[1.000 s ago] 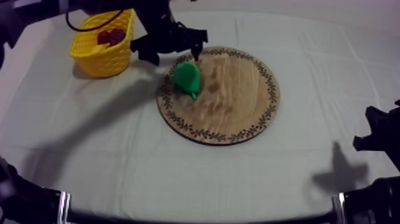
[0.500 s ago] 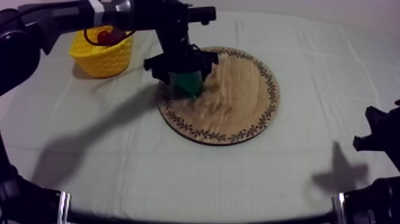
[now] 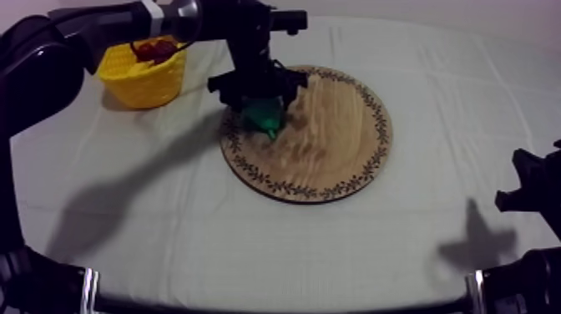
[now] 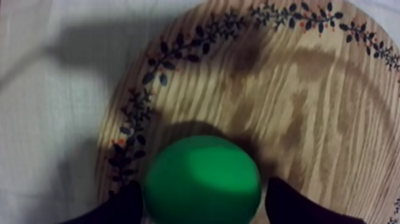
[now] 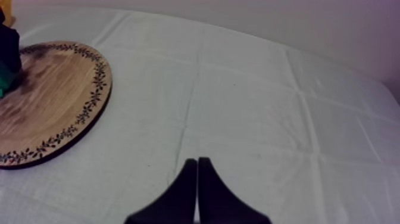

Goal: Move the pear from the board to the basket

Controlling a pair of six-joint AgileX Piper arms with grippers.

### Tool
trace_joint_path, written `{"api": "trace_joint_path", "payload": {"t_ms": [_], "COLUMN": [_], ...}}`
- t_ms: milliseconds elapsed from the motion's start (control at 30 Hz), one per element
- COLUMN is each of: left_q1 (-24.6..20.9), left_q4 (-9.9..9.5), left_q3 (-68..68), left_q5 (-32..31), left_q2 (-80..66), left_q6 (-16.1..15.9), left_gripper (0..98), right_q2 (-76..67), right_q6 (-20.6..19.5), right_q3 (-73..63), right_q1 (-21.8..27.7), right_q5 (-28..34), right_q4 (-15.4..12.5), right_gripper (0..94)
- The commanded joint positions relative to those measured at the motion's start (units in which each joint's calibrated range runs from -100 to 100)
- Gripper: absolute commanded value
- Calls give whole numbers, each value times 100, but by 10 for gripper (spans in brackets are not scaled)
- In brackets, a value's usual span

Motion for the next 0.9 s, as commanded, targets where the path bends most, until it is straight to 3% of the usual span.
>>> {"api": "trace_joint_path", "payload": {"t_ms": [0, 567, 867], "left_q1": [-9, -95, -116], "left_q4": [14, 120, 126], "left_q3": [-81, -892, -987], "left_q5": [69, 689, 701], "left_q2": [55, 695, 789], "left_q6": [-28, -211, -244], "left_gripper": [728, 696, 524], "right_q2": [-5, -5, -5], "right_q6": [3, 2, 3], "right_q3": [5, 5, 5], "right_q1": [2, 2, 2], "right_q5": [-2, -2, -2], "right_q4": [2, 2, 2], "right_gripper": [5, 5, 5]}}
